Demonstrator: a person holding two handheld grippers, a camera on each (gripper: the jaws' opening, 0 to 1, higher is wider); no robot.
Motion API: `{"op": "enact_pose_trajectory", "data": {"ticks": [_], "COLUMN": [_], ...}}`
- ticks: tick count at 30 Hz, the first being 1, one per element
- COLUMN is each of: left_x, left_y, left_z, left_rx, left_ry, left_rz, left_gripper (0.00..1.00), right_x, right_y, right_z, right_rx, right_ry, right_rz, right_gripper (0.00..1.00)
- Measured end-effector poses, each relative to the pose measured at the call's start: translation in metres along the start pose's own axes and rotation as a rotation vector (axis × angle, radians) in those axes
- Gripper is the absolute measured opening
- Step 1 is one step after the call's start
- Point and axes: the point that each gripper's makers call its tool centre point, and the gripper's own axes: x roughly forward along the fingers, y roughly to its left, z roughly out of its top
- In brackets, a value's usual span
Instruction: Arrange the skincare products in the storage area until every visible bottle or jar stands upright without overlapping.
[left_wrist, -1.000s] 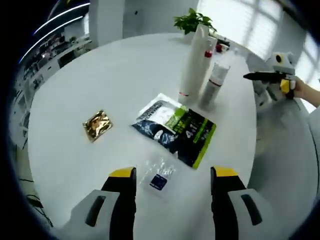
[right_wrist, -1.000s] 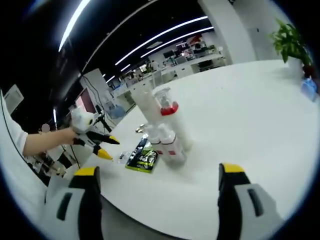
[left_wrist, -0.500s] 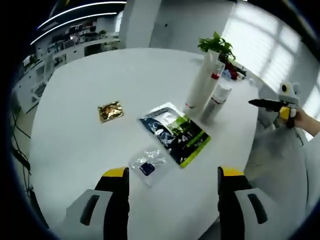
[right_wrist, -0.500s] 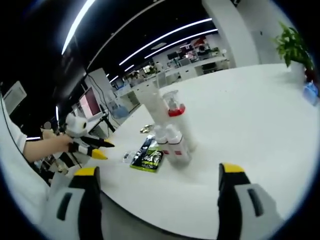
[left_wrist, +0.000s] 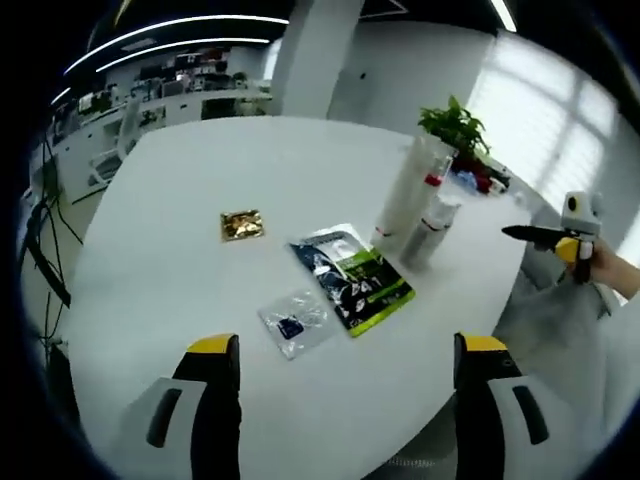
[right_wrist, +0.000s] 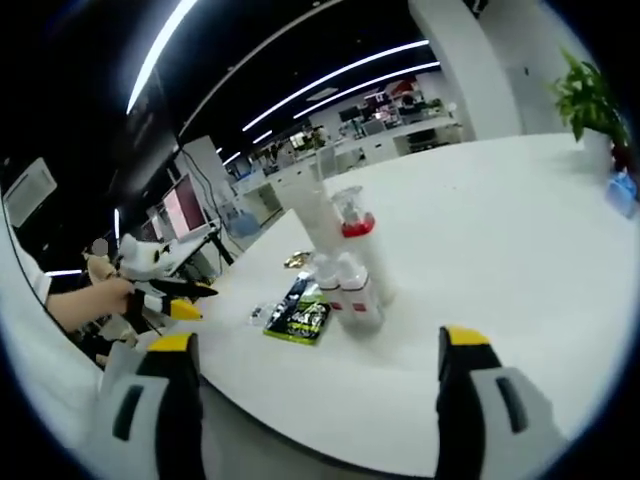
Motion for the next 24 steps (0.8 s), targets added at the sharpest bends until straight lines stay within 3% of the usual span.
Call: {"op": "enact_pose_trajectory", "data": {"ticks": [14,24], "left_x": [-0.017,-0.022], "left_y": [-0.001,-0.002], "left_z": [-0.004,-0.009], "left_rx": [-0.061,-0.04], "left_ry": [-0.054,-0.037], "left_rz": [0.065,0.083], "left_gripper": [0.97,0.97], "right_x": [-0.006,-0.006], "right_y": [-0.001,0.0], "right_z": [-0.002,-0.002], "right_rx": [-0.01,-0.012], "right_ry": [0.022,0.021], "right_rz": [0.011,0.022], "right_gripper": [0.99,0.99]}}
